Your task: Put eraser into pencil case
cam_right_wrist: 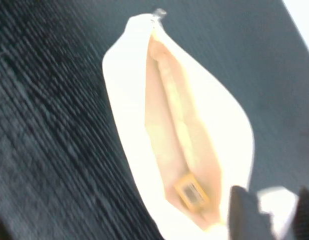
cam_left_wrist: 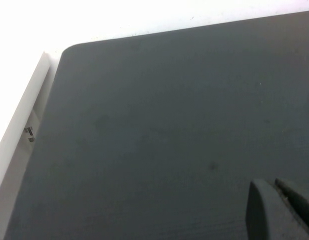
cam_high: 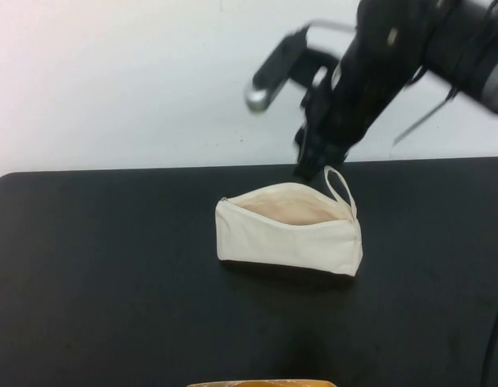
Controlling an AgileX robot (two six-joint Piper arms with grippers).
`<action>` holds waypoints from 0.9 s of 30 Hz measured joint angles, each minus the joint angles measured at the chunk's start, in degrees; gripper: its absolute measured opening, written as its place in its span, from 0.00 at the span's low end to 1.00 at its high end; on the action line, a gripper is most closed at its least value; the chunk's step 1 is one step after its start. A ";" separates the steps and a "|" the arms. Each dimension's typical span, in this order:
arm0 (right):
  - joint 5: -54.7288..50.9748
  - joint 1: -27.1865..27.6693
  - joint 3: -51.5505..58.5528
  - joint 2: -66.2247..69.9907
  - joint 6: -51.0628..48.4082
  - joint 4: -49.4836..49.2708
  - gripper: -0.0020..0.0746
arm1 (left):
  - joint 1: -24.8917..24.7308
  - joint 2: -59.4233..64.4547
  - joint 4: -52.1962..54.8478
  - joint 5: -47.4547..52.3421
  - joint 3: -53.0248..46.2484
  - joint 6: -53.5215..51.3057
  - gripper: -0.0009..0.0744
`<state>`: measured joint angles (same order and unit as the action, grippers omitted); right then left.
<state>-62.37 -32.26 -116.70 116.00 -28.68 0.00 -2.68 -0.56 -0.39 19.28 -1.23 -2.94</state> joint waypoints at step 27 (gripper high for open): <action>-7.21 0.00 -11.60 -35.02 2.97 3.57 0.03 | 0.00 0.00 0.00 0.00 0.00 0.00 0.01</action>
<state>-69.57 -32.26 -128.30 80.97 -25.71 3.57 -2.68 -0.56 -0.39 19.28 -1.23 -2.94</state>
